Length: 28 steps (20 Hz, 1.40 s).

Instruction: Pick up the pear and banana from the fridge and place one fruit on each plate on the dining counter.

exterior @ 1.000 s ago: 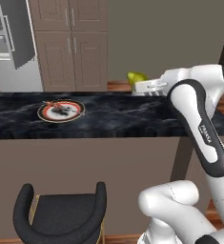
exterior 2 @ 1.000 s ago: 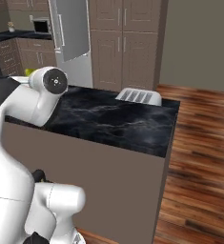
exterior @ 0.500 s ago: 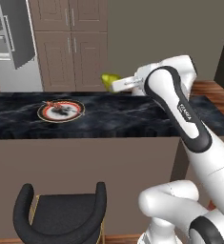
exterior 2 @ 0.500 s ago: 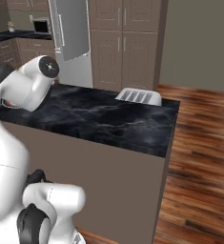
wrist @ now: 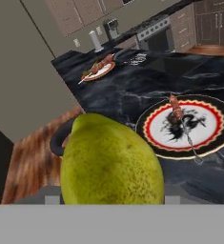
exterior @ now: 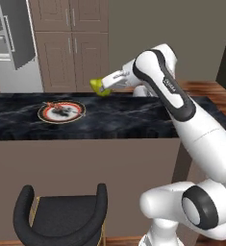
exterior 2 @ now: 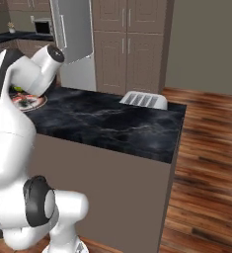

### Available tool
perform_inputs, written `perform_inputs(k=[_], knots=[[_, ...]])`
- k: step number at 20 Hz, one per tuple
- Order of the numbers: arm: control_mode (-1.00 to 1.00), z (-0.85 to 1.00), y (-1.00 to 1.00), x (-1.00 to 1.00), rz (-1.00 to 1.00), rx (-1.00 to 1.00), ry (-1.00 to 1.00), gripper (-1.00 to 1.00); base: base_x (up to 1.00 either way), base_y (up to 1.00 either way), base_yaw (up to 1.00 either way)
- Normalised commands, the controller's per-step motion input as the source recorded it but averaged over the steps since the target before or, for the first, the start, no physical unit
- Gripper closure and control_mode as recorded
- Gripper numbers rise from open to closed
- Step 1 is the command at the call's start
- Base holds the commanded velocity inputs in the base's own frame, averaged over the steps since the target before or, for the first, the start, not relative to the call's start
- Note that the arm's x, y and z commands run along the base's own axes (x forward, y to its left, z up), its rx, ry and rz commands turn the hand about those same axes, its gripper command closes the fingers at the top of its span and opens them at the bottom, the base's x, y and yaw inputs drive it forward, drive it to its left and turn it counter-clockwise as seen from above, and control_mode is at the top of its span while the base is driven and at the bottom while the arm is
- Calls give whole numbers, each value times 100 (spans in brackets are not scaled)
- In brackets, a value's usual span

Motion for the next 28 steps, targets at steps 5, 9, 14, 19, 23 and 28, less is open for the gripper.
perform_inputs(k=[5,9,14,19,23,28], knots=[[-100,-37,0,20,10,-4,9,100,0,0,0],[-100,-38,4,21,10,-4,3,100,0,0,0],[-100,-33,14,31,9,-3,0,100,0,0,0],[-100,-39,21,32,6,-6,0,100,0,0,0],[-100,-16,9,33,4,-1,0,100,0,0,0],[-100,-1,4,46,2,0,0,100,0,0,0]])
